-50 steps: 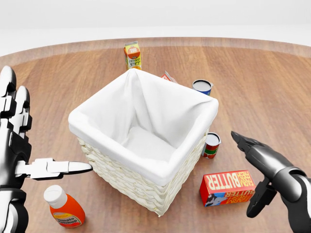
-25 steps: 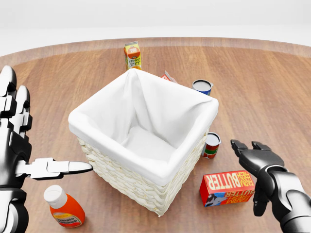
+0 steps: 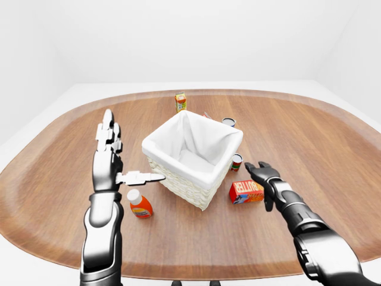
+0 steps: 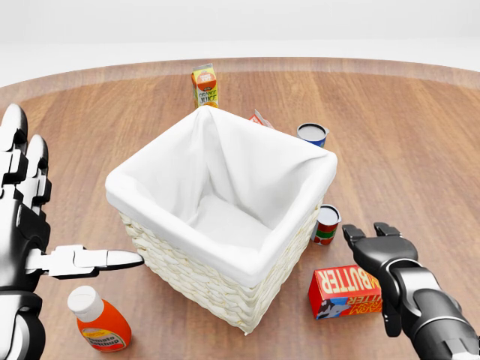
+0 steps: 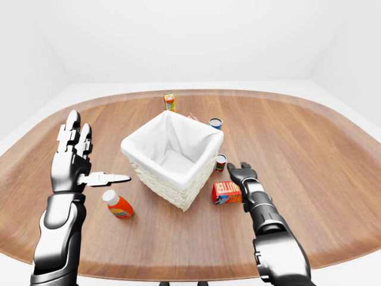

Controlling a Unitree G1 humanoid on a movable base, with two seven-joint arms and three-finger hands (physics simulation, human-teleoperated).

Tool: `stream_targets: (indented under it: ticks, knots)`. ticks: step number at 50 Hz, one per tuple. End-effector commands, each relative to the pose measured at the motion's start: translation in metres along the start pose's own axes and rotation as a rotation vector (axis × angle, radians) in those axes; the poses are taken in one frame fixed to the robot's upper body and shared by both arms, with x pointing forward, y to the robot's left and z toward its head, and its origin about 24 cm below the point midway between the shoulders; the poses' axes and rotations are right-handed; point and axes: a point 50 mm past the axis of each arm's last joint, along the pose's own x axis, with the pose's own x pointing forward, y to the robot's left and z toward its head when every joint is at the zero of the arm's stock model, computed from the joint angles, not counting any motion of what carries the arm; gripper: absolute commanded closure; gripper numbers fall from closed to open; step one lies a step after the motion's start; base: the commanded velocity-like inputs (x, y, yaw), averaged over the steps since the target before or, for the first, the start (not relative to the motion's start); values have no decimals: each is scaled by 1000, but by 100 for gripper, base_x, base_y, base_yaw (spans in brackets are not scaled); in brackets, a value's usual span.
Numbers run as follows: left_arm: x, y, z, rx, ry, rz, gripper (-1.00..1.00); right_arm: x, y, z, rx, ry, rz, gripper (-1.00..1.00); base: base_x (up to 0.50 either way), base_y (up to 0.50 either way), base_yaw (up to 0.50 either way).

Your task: Pick up the butter and put it in the basket.

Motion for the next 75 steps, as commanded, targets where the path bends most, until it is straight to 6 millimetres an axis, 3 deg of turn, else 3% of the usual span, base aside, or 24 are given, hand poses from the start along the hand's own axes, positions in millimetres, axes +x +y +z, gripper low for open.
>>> stream_targets:
  ticks: [1,22,30,45,46,48,49,50,66,75]
  knots:
    - [1,0,0,-2,-1,1,-100,2,14,8,8,-9,61,-100,0,0,0]
    - [0,0,-2,-4,7,0,-100,4,20,30,-26,-56,81,-100,0,0,0]
    - [0,0,-3,-5,11,0,-100,4,21,28,-18,-50,101,-100,0,0,0]
    - [0,1,-3,-9,12,3,-100,7,6,37,4,-68,101,-100,0,0,0]
    - [0,1,-3,-9,12,3,-100,7,5,38,2,-69,101,-86,0,0,0]
    - [0,1,-3,-10,13,3,-100,7,4,39,0,-71,104,-30,0,0,0]
    - [0,2,-4,-11,14,4,-100,7,3,39,4,-72,107,21,0,0,0]
    - [0,2,-4,-11,14,4,-100,7,2,39,9,-72,109,100,0,0,0]
    - [0,4,-2,-25,9,13,-100,7,5,40,14,-75,120,100,0,0,0]
    - [1,5,0,-26,-2,16,-100,6,3,22,53,-35,116,100,0,0,0]
